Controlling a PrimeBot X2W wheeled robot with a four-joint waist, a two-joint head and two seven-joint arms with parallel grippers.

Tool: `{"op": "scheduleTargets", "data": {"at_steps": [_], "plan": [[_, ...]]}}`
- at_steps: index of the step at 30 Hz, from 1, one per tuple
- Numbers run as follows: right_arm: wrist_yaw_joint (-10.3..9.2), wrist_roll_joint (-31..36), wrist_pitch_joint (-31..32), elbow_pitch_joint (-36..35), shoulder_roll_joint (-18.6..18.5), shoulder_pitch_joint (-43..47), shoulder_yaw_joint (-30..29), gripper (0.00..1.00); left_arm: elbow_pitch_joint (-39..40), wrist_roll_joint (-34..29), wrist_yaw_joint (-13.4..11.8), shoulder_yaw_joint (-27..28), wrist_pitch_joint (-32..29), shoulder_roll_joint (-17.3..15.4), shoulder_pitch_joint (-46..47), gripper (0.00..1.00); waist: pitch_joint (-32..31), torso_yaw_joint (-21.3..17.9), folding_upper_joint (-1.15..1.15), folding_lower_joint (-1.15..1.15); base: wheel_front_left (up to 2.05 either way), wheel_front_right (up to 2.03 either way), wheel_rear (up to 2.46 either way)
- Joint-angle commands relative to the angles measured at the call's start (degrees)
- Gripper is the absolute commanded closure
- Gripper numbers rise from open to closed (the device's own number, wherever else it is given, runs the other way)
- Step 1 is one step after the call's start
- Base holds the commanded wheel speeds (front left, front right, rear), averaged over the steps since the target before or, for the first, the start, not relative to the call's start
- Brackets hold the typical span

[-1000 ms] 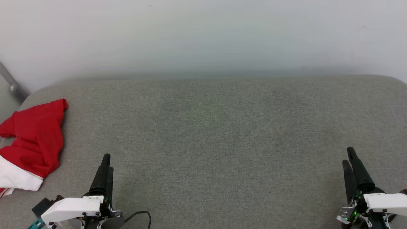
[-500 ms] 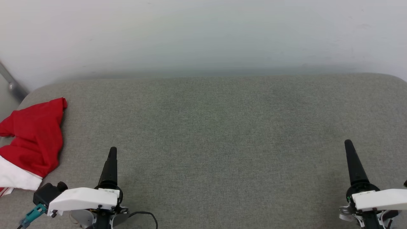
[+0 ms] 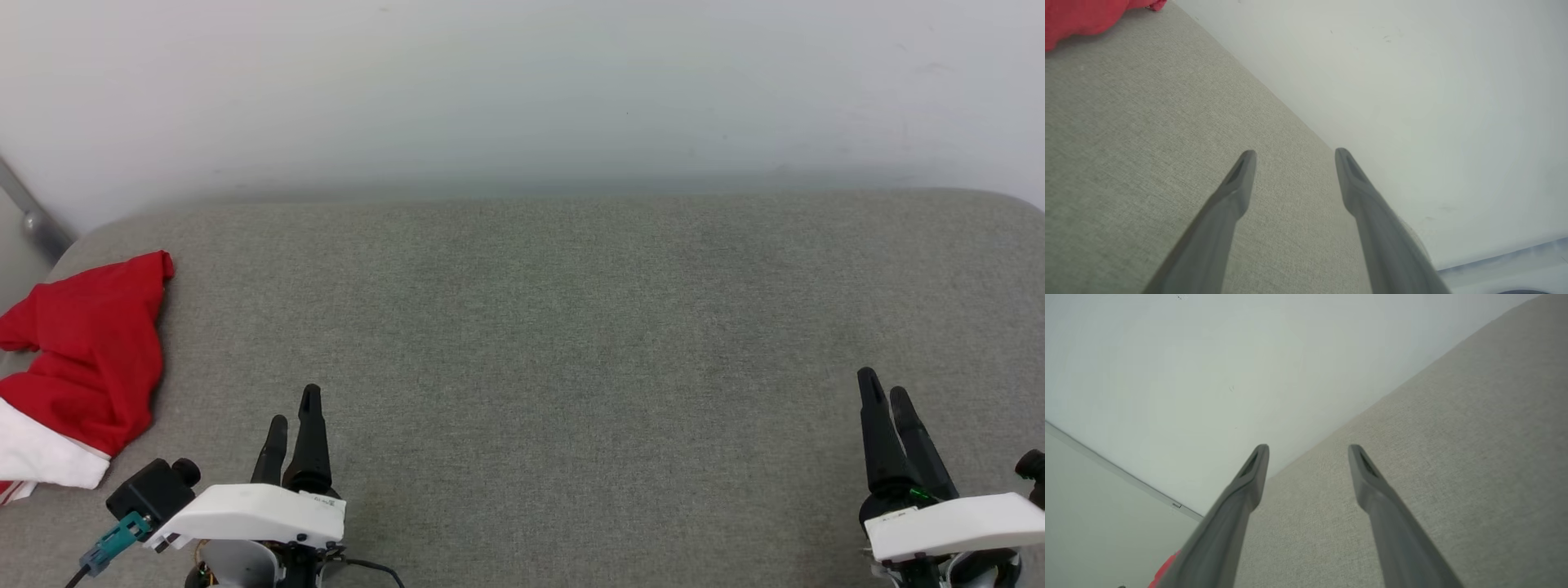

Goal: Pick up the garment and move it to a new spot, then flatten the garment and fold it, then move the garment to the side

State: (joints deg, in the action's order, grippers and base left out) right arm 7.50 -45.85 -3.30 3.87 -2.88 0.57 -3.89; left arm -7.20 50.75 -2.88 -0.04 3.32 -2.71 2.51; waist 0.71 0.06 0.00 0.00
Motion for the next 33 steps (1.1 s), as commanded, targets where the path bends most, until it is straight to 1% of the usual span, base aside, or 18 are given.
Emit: {"op": "scheduleTargets", "data": {"at_steps": [1,4,23,33], "plan": [[-0.01,2.6,-0.7,-1.4,-0.1,0.0,0.2,0.00,1.2,-2.4,-0.4,-0.5,0.7,-0.1,0.0,0.00,0.0,0.0,0.00,0.00,0.00,0.00,0.00],[-0.01,4.5,-1.1,-1.7,-0.1,0.2,0.4,0.00,1.3,-4.0,-0.6,-0.8,1.1,-0.1,-0.2,0.00,-0.1,0.0,0.00,0.00,0.00,0.00,0.00],[-0.01,18.5,-4.5,-3.9,0.0,2.9,1.4,0.00,2.2,-18.9,-2.8,-3.5,4.4,-0.3,-1.8,0.00,-0.3,0.2,0.00,0.00,0.00,0.00,0.00],[-0.01,24.6,-5.9,-4.8,0.0,4.1,1.4,0.00,2.9,-25.2,-3.7,-5.0,5.9,-0.7,-2.7,0.00,-0.4,0.2,0.00,0.00,0.00,0.00,0.00]]}}
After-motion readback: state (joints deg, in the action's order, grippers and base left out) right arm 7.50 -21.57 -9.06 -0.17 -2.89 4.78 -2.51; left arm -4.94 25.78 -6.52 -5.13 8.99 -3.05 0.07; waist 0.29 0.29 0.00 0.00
